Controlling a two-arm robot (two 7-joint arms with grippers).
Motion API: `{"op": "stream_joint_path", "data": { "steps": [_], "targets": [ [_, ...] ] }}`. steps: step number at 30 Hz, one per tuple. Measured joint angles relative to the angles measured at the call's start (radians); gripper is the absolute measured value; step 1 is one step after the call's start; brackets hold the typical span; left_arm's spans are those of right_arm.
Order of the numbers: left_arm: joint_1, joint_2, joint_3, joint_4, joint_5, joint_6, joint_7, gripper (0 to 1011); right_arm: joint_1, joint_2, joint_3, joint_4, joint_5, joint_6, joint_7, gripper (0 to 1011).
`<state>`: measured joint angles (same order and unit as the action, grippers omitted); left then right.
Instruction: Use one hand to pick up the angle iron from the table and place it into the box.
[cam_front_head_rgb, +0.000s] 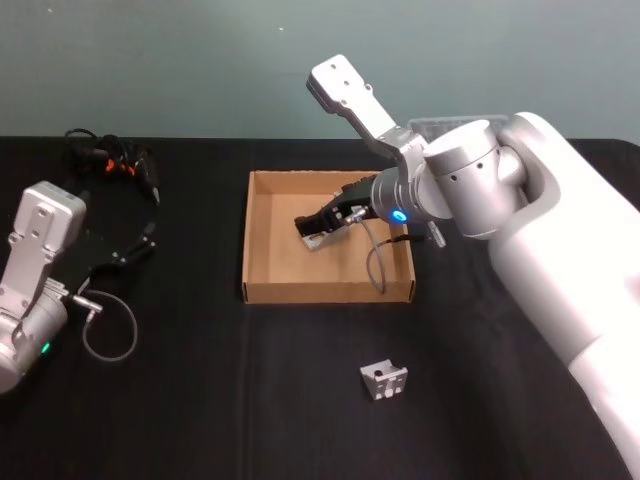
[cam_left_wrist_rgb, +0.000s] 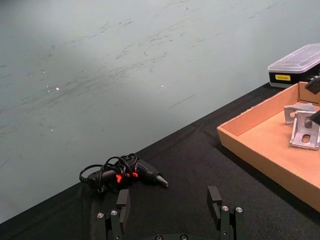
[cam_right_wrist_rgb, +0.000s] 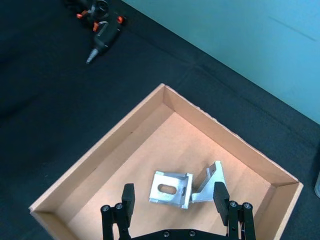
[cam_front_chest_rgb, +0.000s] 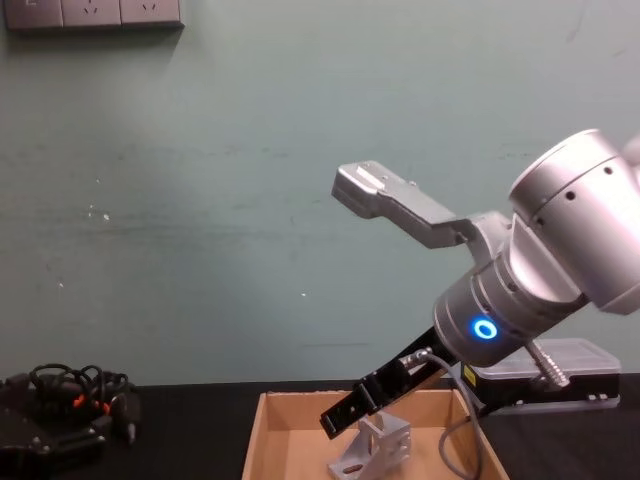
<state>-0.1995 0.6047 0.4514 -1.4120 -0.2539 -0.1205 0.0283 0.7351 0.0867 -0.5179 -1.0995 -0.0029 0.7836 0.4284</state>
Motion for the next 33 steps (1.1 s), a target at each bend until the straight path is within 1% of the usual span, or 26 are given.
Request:
{"op": "stream_joint_path", "data": {
  "steps": [4,6,7,8,10,11,13,14,16,17,18,19,23,25,26,27,29,30,32,33],
  "targets": [
    [0.0,0.0,0.0,0.0,0.0,0.0,0.0,1011,-0.032,0.021,0.005,-0.077,-0.004,0.019,0.012,1004],
    [0.0,0.0,0.0,0.0,0.0,0.0,0.0,1011,-0.067,0.045,0.013,-0.158,-0.004,0.043,0.029,1004],
    [0.0,0.0,0.0,0.0,0.0,0.0,0.0,1011,-0.067,0.045,0.013,-0.158,-0.004,0.043,0.029,1004],
    [0.0,0.0,0.0,0.0,0.0,0.0,0.0,1011,-0.085,0.059,0.015,-0.202,-0.004,0.062,0.039,1004],
    [0.0,0.0,0.0,0.0,0.0,0.0,0.0,1011,-0.105,0.075,0.018,-0.248,-0.004,0.081,0.047,1004],
    [0.0,0.0,0.0,0.0,0.0,0.0,0.0,1011,-0.128,0.092,0.021,-0.298,-0.004,0.104,0.058,1004],
    [0.0,0.0,0.0,0.0,0.0,0.0,0.0,1011,-0.152,0.11,0.025,-0.346,-0.004,0.123,0.068,1004],
    [0.0,0.0,0.0,0.0,0.0,0.0,0.0,1011,-0.176,0.13,0.031,-0.392,-0.003,0.139,0.08,1004],
    [0.0,0.0,0.0,0.0,0.0,0.0,0.0,1011,-0.195,0.15,0.035,-0.43,0.0,0.152,0.094,1004],
    [0.0,0.0,0.0,0.0,0.0,0.0,0.0,1011,-0.214,0.173,0.037,-0.467,0.005,0.161,0.113,1004],
    [0.0,0.0,0.0,0.0,0.0,0.0,0.0,1011,-0.221,0.184,0.037,-0.481,0.007,0.164,0.122,1004],
    [0.0,0.0,0.0,0.0,0.0,0.0,0.0,1011,-0.233,0.213,0.034,-0.513,0.014,0.165,0.148,1004],
    [0.0,0.0,0.0,0.0,0.0,0.0,0.0,1011,-0.247,0.282,0.014,-0.566,0.033,0.152,0.21,1004],
    [0.0,0.0,0.0,0.0,0.0,0.0,0.0,1011,-0.255,0.347,-0.002,-0.605,0.05,0.122,0.266,1004],
    [0.0,0.0,0.0,0.0,0.0,0.0,0.0,1011,-0.255,0.347,-0.002,-0.605,0.05,0.122,0.266,1004],
    [0.0,0.0,0.0,0.0,0.0,0.0,0.0,1011,-0.262,0.379,-0.007,-0.62,0.059,0.101,0.29,1004],
    [0.0,0.0,0.0,0.0,0.0,0.0,0.0,1011,-0.268,0.411,-0.012,-0.633,0.069,0.076,0.317,1004],
    [0.0,0.0,0.0,0.0,0.0,0.0,0.0,1011,-0.275,0.439,-0.014,-0.642,0.076,0.05,0.338,1004],
    [0.0,0.0,0.0,0.0,0.0,0.0,0.0,1011,-0.283,0.466,-0.015,-0.649,0.084,0.021,0.355,1004],
    [0.0,0.0,0.0,0.0,0.0,0.0,0.0,1011,-0.288,0.49,-0.015,-0.653,0.09,-0.009,0.37,1004]
  ]
}}
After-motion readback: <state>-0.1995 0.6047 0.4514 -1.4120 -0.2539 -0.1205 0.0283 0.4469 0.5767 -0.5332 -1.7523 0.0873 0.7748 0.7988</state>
